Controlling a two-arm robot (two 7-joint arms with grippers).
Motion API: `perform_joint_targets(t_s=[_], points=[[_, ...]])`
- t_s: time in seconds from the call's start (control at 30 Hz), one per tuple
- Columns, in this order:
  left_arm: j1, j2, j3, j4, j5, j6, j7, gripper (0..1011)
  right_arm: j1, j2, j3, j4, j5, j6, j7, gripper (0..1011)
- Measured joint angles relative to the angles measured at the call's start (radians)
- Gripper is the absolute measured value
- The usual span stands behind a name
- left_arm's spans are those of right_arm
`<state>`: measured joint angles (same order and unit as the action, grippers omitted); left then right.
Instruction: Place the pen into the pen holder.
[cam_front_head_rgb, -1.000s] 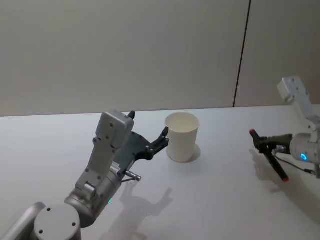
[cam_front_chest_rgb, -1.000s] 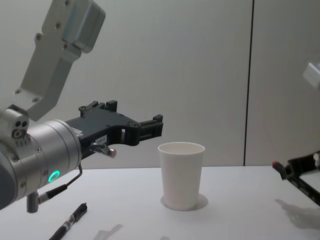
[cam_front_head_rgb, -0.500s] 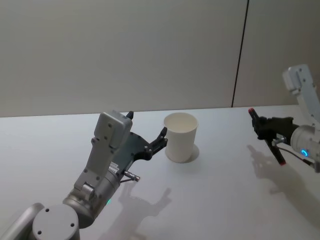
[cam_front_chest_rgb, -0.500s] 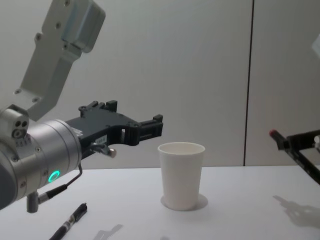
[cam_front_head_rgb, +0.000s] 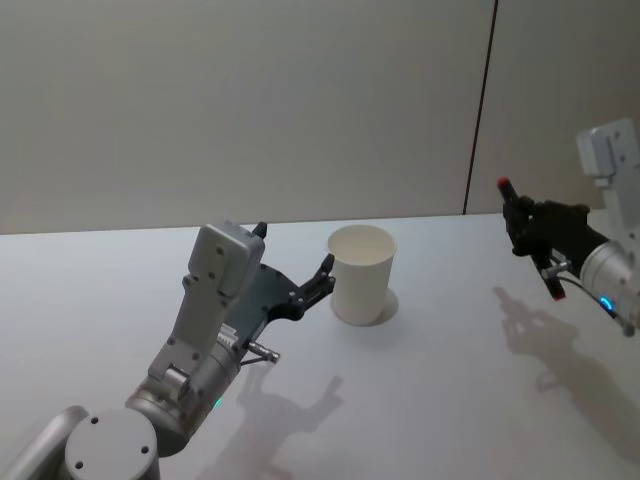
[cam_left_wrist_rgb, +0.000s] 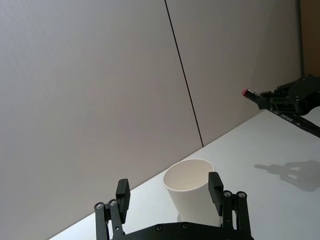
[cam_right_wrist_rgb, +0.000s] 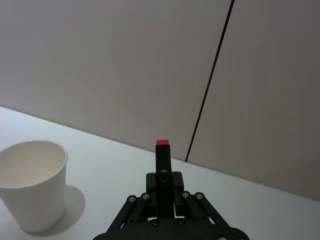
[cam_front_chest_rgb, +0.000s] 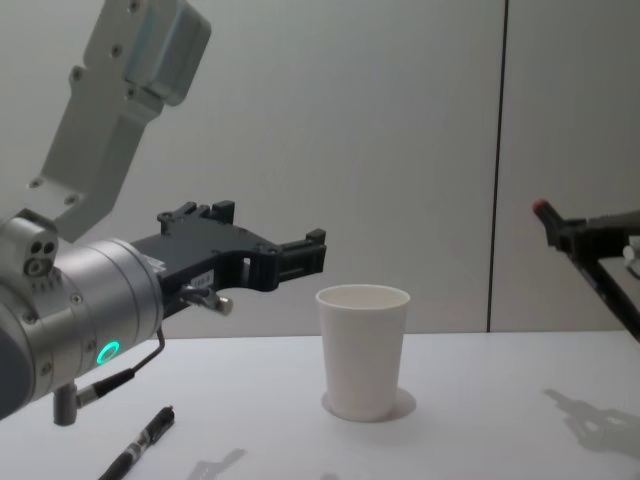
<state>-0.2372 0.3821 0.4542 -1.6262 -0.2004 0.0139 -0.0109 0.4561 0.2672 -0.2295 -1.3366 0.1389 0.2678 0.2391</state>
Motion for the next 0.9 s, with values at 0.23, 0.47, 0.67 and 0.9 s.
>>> perform_joint_targets(t_s=[0.23,0.47,0.67,0.9], points=[[0.0,0.0,0.0,0.0,0.0,0.0,0.0,1003,-0.015,-0.008,-0.009,0.001,-0.011,-0.145,-0.03,172],[0.0,0.0,0.0,0.0,0.0,0.0,0.0,1003,-0.019,-0.021,-0.02,0.023,-0.023,-0.266,-0.053,172],[0.0,0.0,0.0,0.0,0.0,0.0,0.0,1003,-0.01,-0.043,-0.035,0.07,-0.036,-0.405,-0.073,172],[0.0,0.0,0.0,0.0,0.0,0.0,0.0,1003,0.041,-0.09,-0.061,0.195,-0.048,-0.599,-0.082,172]])
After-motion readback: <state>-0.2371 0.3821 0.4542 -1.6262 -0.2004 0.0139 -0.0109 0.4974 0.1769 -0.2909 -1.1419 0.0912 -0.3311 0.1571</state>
